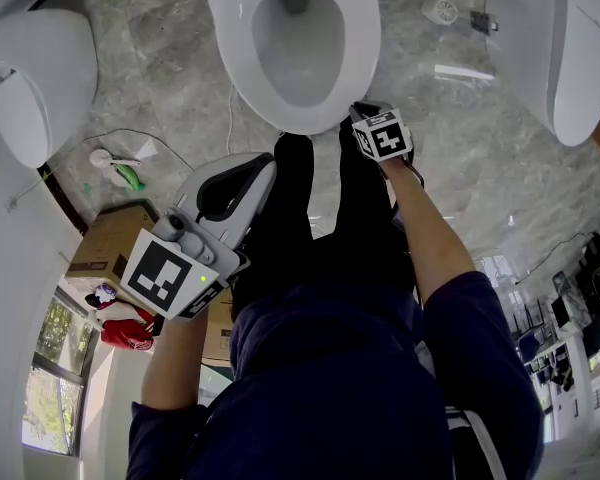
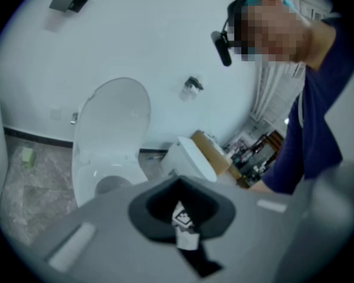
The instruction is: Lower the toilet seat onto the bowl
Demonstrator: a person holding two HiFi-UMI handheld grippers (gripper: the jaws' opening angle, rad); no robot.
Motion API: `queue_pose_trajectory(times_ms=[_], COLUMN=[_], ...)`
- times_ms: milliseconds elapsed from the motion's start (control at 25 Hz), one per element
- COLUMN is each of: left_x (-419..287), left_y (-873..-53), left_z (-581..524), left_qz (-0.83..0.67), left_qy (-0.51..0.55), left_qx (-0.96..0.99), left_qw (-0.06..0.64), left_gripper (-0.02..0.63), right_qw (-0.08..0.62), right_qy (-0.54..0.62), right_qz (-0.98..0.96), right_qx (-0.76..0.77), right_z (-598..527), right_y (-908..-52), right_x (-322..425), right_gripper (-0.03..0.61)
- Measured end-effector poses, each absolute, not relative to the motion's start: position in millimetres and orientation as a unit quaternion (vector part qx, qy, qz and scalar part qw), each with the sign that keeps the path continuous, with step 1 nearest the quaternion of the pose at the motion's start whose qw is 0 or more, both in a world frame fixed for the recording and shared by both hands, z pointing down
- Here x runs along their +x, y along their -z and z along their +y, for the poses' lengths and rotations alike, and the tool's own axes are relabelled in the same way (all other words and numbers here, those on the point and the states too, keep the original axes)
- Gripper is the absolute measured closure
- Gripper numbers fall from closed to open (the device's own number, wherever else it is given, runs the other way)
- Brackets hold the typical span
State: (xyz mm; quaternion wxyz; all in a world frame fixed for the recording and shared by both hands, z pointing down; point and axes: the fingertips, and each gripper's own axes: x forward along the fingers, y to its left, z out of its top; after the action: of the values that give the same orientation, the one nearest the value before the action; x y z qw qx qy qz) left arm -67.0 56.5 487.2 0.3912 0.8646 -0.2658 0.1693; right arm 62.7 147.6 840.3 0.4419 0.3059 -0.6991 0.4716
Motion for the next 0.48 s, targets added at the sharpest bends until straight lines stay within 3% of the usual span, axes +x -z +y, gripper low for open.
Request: queue_pose_trajectory(times_ms=[480], left_x=[-62.0], left_y=[-499.6], left_z=[52.8], left_qz=[-0.262], left_qy=[-0.177], left_qx=[0.862], left_qw=[0.397], left_gripper=[0.611], right_qw=[0.434], right_qy=[-0.480], right_qz=[-0.695], right_qx=[0.314], right_z=[145.4], right_y=[-853.3], right_x=[61.7], right_gripper=[0.549])
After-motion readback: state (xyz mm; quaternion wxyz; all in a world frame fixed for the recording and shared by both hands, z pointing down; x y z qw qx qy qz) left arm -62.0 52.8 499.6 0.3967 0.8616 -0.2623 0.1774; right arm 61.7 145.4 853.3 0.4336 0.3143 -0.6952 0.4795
